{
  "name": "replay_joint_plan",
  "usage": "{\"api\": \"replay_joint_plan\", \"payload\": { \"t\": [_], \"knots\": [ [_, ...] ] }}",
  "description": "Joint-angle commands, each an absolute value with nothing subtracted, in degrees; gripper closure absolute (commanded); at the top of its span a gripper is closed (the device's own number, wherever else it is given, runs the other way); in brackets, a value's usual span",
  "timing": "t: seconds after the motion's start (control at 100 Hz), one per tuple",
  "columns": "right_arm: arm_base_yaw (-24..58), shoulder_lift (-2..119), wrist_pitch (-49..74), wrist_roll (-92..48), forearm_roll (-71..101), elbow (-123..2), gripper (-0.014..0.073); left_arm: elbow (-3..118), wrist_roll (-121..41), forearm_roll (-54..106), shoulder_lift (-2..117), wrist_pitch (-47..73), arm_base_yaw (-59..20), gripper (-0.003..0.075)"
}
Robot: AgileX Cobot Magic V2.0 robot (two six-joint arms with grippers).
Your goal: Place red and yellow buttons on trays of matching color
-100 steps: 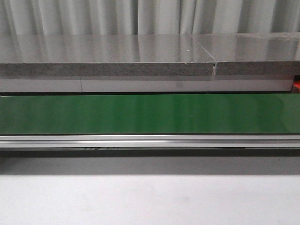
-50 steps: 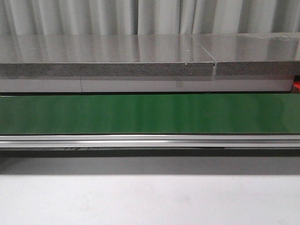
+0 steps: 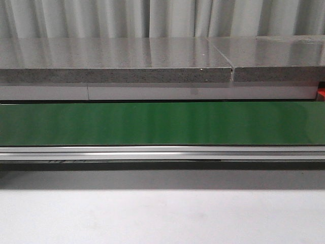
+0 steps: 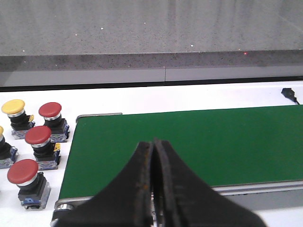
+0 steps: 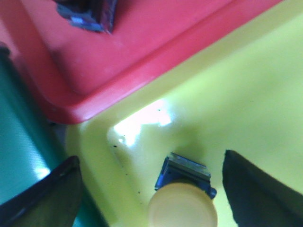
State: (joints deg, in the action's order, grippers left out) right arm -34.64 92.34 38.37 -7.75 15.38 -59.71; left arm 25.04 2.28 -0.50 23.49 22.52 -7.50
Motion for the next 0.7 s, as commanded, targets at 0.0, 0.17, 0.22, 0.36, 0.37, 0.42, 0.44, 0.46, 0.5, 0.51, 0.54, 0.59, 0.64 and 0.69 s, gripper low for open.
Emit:
{"api": "replay_joint_plan", "payload": {
  "t": [0.0,0.17,0.22,0.36,0.37,0.42,0.44,0.46,0.5,0.51,0.54,0.59,0.64,0.69],
  "knots": [
    [-34.73,86.90,36.31,-7.89,17.22,-61.47,-0.0011,26.54,2.61,0.00,23.61,17.80,-7.88,0.0739],
    [-32.59,79.99,35.87,-8.40,17.80,-61.47,-0.0011,26.54,2.61,0.00,23.61,17.80,-7.88,0.0739],
    [-31.08,77.88,35.65,-9.12,17.86,-61.47,-0.0011,26.54,2.61,0.00,23.61,17.80,-7.88,0.0739],
    [-25.08,72.52,34.84,-11.24,17.94,-61.47,-0.0011,26.54,2.61,0.00,23.61,17.80,-7.88,0.0739],
    [-24.74,72.07,34.84,-11.47,17.94,-61.47,-0.0011,26.54,2.61,0.00,23.61,17.80,-7.88,0.0739],
    [-21.95,70.57,34.60,-12.39,17.94,-61.47,-0.0011,26.54,2.61,0.00,23.61,17.80,-7.88,0.0739],
    [-21.22,69.99,34.61,-12.74,17.94,-61.47,-0.0011,26.54,2.61,0.00,23.61,17.80,-7.88,0.0739],
    [-20.14,69.42,34.59,-12.98,17.94,-61.47,-0.0011,26.54,2.61,0.00,23.61,17.80,-7.88,0.0739],
    [-18.05,68.51,34.46,-13.69,17.94,-61.43,-0.0011,26.54,2.61,0.00,23.61,17.80,-7.88,0.0739],
    [-17.71,68.12,34.46,-13.96,17.94,-61.36,-0.0011,26.54,2.61,0.00,23.61,17.80,-7.88,0.0739],
    [-16.03,67.40,34.06,-14.41,17.94,-61.11,-0.0011,26.54,2.61,0.00,23.61,17.80,-7.88,0.0739],
    [-13.83,65.89,33.04,-15.15,17.94,-60.09,-0.0011,26.54,2.61,0.00,23.61,17.80,-7.88,0.0739],
    [-11.78,64.28,31.92,-15.66,17.94,-58.80,-0.0011,26.54,2.61,0.00,23.61,17.80,-7.88,0.0739],
    [-10.00,62.34,30.85,-15.76,17.94,-57.31,-0.0011,26.54,2.61,0.00,23.61,17.80,-7.88,0.0739]
  ]
}}
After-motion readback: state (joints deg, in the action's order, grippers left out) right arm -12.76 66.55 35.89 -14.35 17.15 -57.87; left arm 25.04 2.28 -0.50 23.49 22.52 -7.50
